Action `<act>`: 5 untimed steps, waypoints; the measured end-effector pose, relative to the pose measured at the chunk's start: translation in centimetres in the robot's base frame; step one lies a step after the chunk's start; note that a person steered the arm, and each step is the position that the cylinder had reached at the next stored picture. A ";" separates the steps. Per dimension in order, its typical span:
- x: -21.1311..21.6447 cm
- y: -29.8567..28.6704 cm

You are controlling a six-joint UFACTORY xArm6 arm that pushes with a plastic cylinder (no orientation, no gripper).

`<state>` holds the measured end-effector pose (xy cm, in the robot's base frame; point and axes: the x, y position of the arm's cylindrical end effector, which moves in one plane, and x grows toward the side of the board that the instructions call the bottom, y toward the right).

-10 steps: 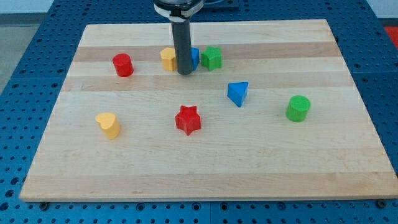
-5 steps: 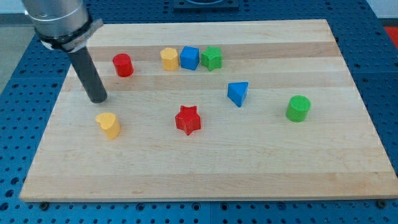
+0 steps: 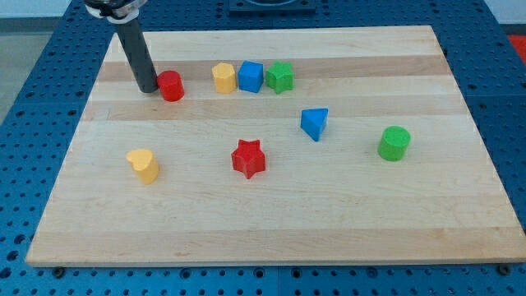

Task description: Move the red circle to the left of the yellow hexagon

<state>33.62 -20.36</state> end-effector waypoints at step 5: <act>0.8 2.7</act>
